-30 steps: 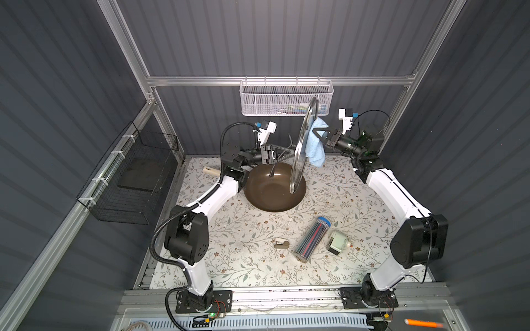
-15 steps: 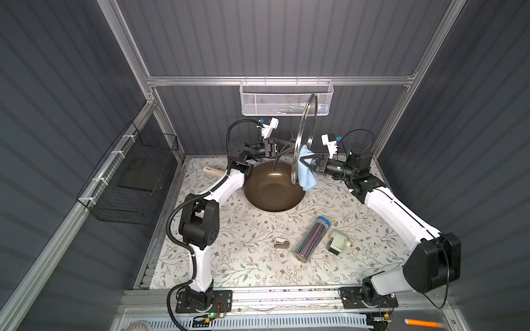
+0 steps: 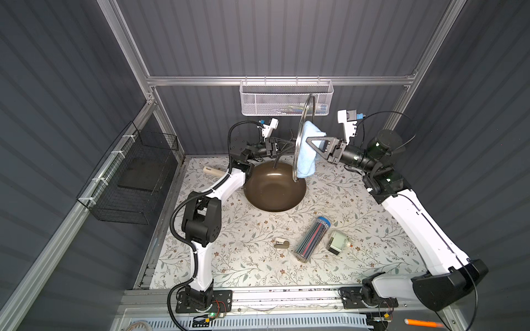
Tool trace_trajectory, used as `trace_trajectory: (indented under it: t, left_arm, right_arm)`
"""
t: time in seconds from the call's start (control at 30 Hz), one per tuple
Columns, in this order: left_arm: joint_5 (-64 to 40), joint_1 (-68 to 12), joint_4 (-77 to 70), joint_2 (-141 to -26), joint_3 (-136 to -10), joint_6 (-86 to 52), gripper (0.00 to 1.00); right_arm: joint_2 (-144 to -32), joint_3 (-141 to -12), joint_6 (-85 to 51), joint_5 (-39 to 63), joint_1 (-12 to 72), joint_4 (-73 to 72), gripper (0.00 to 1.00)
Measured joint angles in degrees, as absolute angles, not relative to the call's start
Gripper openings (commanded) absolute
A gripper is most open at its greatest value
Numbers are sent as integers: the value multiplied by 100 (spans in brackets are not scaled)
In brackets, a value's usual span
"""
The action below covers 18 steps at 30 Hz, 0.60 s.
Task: Wipe the pot lid with a cloth
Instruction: Wipe the pot lid.
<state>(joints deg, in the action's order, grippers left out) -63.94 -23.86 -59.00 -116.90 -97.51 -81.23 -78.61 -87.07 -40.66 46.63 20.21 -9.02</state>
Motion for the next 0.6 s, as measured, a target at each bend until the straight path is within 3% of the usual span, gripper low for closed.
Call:
trace_trajectory:
  t: [0.3,0.6]
  left_arm:
    - [-6305,-2386,-6080,-11424,-9362,-8182,0]
    - [-6285,-2386,-6479,-11271,-9373,-8235,0]
  right_arm:
    - [-9218,-9395,-4305,4458,1424,-1194,0]
    - [-9367,-9000,-4346,4313,1295,-1072,0]
